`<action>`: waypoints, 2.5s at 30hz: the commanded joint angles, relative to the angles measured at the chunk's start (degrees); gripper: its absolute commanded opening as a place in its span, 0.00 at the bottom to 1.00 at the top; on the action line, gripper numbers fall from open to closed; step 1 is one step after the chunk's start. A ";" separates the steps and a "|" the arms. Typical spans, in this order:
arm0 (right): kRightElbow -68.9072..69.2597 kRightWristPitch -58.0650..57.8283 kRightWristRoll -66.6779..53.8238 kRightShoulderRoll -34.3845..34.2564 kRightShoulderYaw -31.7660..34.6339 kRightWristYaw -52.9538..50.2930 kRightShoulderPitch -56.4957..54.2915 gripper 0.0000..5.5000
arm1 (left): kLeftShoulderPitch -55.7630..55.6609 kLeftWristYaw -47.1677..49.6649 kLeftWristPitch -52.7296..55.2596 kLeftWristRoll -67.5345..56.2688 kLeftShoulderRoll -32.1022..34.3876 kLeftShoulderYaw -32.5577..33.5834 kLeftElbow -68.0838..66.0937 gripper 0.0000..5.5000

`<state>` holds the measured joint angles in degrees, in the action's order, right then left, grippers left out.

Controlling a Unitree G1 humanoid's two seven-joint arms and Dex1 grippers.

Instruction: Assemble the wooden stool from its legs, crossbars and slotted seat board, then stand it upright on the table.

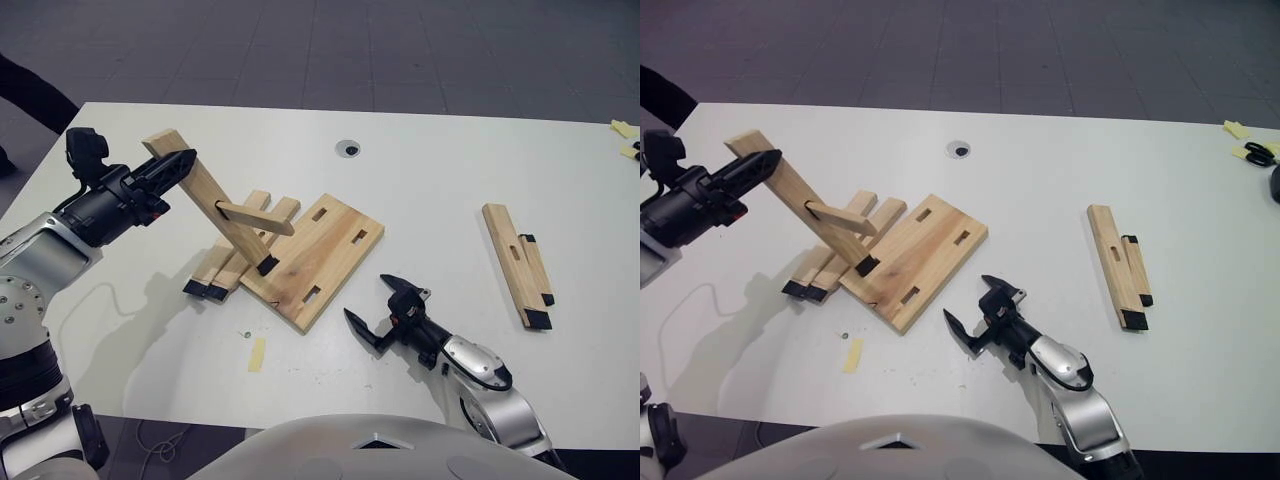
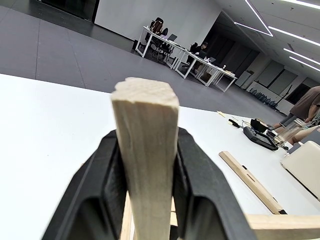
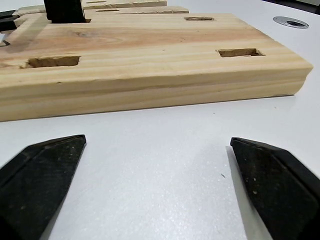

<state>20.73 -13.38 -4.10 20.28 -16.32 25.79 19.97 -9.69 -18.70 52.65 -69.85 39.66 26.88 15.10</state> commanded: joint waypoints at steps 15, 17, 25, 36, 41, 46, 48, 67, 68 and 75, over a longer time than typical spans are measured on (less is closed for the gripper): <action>-2.47 0.30 1.02 0.70 0.50 0.11 0.01 0.98 | 14.34 -0.13 -7.17 15.12 -1.53 -7.42 14.25 0.19; -2.45 0.38 1.20 0.76 0.45 0.14 -0.14 0.98 | 18.18 1.31 -8.99 17.44 -3.24 -9.10 16.49 0.19; -0.88 -0.34 1.96 0.99 0.64 -0.40 -0.15 0.98 | 28.94 4.86 -11.80 23.99 -5.27 -15.68 21.72 0.19; 2.04 -3.19 2.84 0.41 0.57 -2.18 -1.10 0.98 | 28.89 8.20 -12.03 29.90 -4.12 -21.58 18.52 0.19; 1.07 -3.43 3.12 1.01 1.19 -1.59 -3.77 0.98 | 22.15 7.23 -15.28 25.08 -7.37 -19.54 16.59 0.19; -0.24 -3.61 2.94 1.62 1.84 -0.53 -6.92 0.98 | 16.73 5.72 -17.25 22.73 -7.95 -18.71 16.43 0.19; -0.70 -3.44 3.02 1.69 1.86 -0.31 -7.53 0.98 | 15.53 6.25 -17.33 23.30 -8.47 -19.51 15.85 0.19; -3.58 -1.29 2.79 0.93 0.98 0.36 -6.24 0.98 | -13.30 16.37 -9.49 -32.68 2.31 -2.44 9.42 0.67; -3.81 -1.06 2.66 0.93 1.18 0.39 -6.06 0.98 | -14.96 15.16 -9.10 -30.78 4.75 -1.68 6.85 0.71; -5.26 -0.16 2.11 2.32 3.25 1.32 -6.41 0.98 | -4.64 -0.43 -16.08 14.79 22.85 -14.36 -14.89 0.93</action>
<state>17.25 -13.21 -1.61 20.97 -15.13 26.32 13.58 -23.23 -11.20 39.33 -74.32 54.65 20.41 9.75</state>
